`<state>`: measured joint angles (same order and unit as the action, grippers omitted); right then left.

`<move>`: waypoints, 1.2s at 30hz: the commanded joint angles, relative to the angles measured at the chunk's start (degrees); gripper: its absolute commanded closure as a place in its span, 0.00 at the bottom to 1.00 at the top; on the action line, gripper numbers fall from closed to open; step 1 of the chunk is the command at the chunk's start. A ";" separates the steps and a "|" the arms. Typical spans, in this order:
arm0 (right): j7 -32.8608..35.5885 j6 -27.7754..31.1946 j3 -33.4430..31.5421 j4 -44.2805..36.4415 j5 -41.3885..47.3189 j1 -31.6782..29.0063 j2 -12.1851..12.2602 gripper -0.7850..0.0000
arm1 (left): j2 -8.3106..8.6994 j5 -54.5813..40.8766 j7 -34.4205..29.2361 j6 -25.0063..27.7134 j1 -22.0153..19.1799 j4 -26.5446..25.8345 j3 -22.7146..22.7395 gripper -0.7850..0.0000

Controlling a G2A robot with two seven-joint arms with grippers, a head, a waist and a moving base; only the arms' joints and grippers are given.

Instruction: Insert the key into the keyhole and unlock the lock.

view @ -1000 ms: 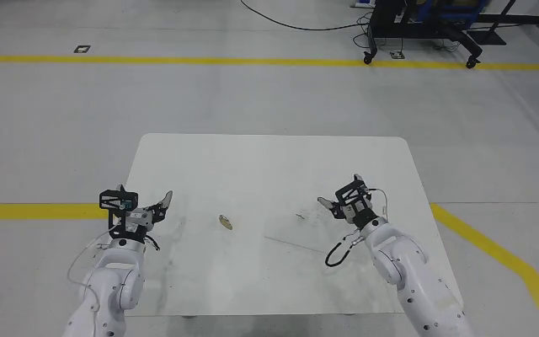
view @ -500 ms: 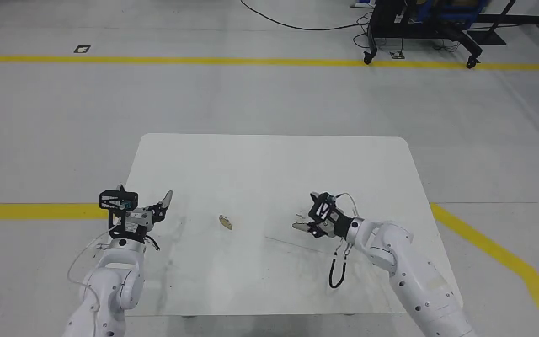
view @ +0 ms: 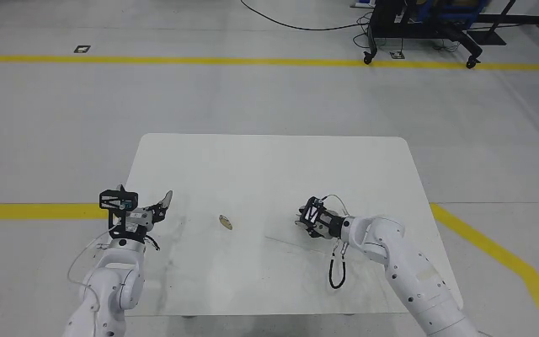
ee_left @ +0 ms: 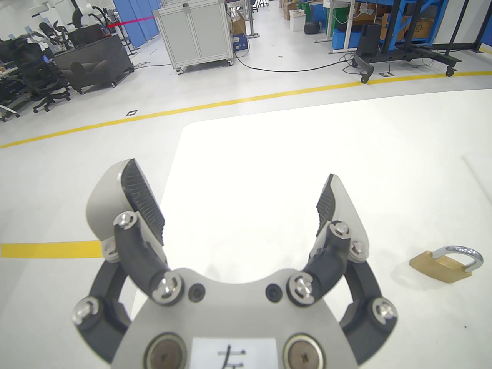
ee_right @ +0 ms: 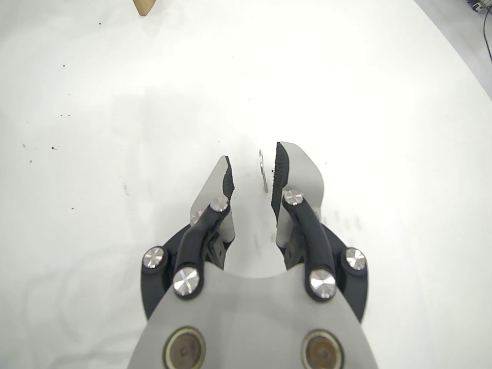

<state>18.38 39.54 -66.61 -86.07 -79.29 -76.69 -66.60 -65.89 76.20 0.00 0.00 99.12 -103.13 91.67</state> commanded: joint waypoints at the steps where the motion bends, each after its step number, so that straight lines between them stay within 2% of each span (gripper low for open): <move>1: 0.69 -0.03 0.44 0.46 -0.03 0.54 -0.04 0.66 | 0.00 0.00 0.00 0.00 0.00 0.00 0.00 0.00; 3: 1.08 -0.42 1.05 0.94 -0.23 1.13 -0.13 0.73 | 0.00 0.00 0.00 0.00 0.00 0.00 0.00 0.00; 5: 1.21 -0.94 1.51 1.42 -0.48 1.70 -0.21 0.84 | 0.00 0.00 0.00 0.00 0.00 0.00 0.00 0.00; 6: 1.23 -1.09 1.75 1.53 -0.64 1.89 -0.23 1.00 | 0.00 0.00 0.00 0.00 0.00 0.00 0.00 0.00; 16: 0.61 -0.40 0.45 -1.52 -1.25 1.32 0.41 1.00 | 0.00 0.00 0.00 0.00 0.00 0.00 0.00 0.00; 20: -2.30 0.67 -0.94 -3.61 -0.26 0.12 0.82 1.00 | 0.00 0.00 0.00 0.00 0.00 0.00 0.00 0.00; 25: -6.69 0.92 -3.12 -2.37 2.44 -0.88 1.18 1.00 | 0.00 0.00 0.00 0.00 0.00 0.00 0.00 0.00; 31: -6.69 0.92 -3.12 -2.37 2.44 -0.88 1.18 1.00 | 0.00 0.00 0.00 0.00 0.00 0.00 0.00 0.00; 36: -8.19 0.54 -3.13 -2.47 2.29 -1.63 1.24 1.00 | 0.25 4.21 -1.72 5.08 -1.53 -5.48 -1.54 0.00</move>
<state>10.99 40.16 -69.73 -88.45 -76.77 -77.99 -65.40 -65.69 79.12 -0.91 4.03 98.14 -107.27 90.68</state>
